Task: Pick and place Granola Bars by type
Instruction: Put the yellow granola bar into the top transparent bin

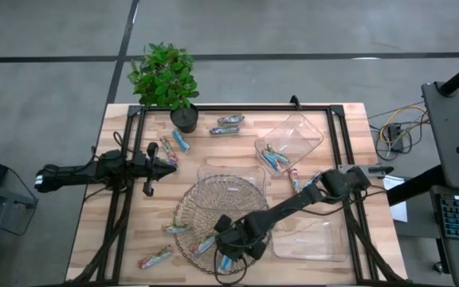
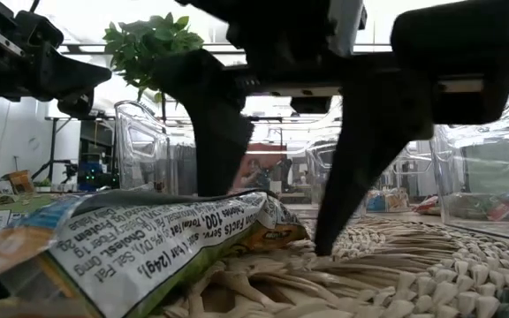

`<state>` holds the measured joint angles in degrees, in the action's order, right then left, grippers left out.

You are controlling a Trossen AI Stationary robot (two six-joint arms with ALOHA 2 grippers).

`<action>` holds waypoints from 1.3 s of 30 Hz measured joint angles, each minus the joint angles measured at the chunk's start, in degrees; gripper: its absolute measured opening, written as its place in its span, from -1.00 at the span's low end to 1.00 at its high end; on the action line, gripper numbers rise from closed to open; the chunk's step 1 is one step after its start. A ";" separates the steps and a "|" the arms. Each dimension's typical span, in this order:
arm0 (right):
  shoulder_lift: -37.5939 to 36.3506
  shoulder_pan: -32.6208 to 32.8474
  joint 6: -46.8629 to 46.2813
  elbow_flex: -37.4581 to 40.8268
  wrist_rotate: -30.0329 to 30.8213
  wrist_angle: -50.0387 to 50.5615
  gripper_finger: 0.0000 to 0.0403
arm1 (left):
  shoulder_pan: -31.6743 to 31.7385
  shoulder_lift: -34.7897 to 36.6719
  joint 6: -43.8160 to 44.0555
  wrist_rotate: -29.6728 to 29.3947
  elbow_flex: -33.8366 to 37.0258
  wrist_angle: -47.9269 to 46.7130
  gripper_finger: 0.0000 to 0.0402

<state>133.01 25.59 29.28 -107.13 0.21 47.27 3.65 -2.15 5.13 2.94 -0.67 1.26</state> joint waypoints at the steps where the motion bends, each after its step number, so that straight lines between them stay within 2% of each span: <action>1: 0.34 -0.03 0.08 -0.39 -0.03 0.85 0.62 | -0.01 0.00 0.01 -0.02 0.00 0.00 -1.00; 4: 0.88 -0.01 0.11 -1.06 -0.07 2.68 0.55 | 0.00 -0.07 0.01 -0.01 0.00 0.00 -1.00; 8: 1.00 0.02 0.24 -1.35 -0.28 3.18 0.37 | 0.01 -0.07 0.01 -0.02 0.00 0.00 -1.00; 23: 1.14 0.02 -0.35 -2.14 -0.35 5.13 -0.65 | 0.01 -0.07 -0.01 0.00 0.00 0.00 -1.00; 26: 1.08 0.02 -0.31 -2.14 -0.26 5.25 -0.80 | 0.01 -0.07 -0.01 -0.02 0.00 0.00 -1.00; 39: -4.29 -0.03 -0.89 -3.41 0.04 11.91 -0.87 | 0.00 -0.07 0.02 0.00 0.00 0.00 -1.00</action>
<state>128.72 25.56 28.39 -110.54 0.25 59.18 3.66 -2.22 5.15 2.94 -0.67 1.26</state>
